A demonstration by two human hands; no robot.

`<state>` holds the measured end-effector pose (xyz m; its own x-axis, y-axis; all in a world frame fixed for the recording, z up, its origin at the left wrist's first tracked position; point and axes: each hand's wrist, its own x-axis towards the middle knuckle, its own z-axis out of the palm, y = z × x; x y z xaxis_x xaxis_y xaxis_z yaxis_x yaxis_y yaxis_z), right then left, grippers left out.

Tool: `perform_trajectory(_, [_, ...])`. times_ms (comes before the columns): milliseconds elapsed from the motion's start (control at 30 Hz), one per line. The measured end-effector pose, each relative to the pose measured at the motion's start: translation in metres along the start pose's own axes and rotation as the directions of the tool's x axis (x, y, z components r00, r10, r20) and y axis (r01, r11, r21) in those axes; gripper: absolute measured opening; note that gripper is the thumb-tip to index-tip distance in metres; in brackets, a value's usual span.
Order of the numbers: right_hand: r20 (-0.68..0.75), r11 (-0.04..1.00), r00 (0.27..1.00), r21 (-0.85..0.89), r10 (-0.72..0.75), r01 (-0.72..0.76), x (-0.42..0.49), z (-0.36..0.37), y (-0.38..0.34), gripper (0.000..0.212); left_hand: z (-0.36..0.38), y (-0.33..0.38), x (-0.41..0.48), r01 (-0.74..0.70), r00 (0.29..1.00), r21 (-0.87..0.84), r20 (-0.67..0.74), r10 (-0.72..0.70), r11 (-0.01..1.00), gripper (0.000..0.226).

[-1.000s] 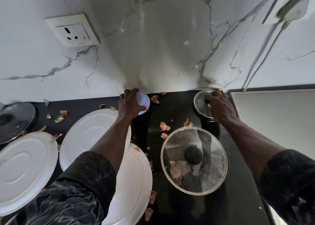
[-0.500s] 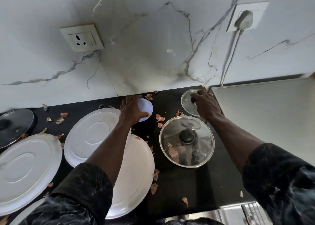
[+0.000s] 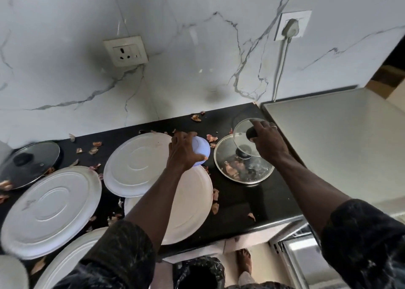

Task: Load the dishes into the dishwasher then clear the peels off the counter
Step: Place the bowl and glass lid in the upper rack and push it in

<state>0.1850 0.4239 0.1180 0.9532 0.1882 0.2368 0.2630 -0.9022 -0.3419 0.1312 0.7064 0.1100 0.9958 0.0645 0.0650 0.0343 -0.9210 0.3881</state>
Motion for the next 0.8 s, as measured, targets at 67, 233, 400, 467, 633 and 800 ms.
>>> perform_trajectory(67, [-0.007, 1.000, 1.000, 0.002, 0.008, -0.008, -0.023, -0.001, -0.004, 0.068, 0.002, 0.003, -0.010, -0.022, 1.000, 0.002, -0.006, 0.022, 1.000, 0.089])
perform_trajectory(233, [0.003, 0.999, 1.000, -0.035, -0.021, 0.021, -0.083, -0.003, -0.008, 0.056, 0.012, 0.014, -0.037, -0.078, 0.997, 0.002, -0.022, 0.078, 0.997, 0.087])
perform_trajectory(400, [0.036, 0.998, 0.999, -0.065, -0.020, 0.022, -0.140, -0.001, 0.006, 0.055, 0.026, 0.041, -0.057, -0.155, 0.988, 0.005, -0.005, 0.155, 0.988, 0.087])
perform_trajectory(467, [0.025, 0.999, 0.999, -0.050, 0.021, -0.019, -0.162, -0.003, 0.018, 0.054, 0.034, 0.054, -0.063, -0.193, 0.981, -0.019, -0.003, 0.193, 0.981, 0.087])
perform_trajectory(633, [-0.060, 0.997, 0.996, -0.030, 0.073, -0.074, -0.215, -0.024, 0.061, 0.051, 0.058, 0.109, -0.080, -0.283, 0.957, -0.050, 0.049, 0.285, 0.958, 0.090])
perform_trajectory(800, [-0.143, 0.989, 0.978, -0.008, 0.148, -0.151, -0.266, -0.060, 0.117, 0.045, 0.084, 0.180, -0.100, -0.368, 0.923, -0.046, 0.106, 0.371, 0.929, 0.090])
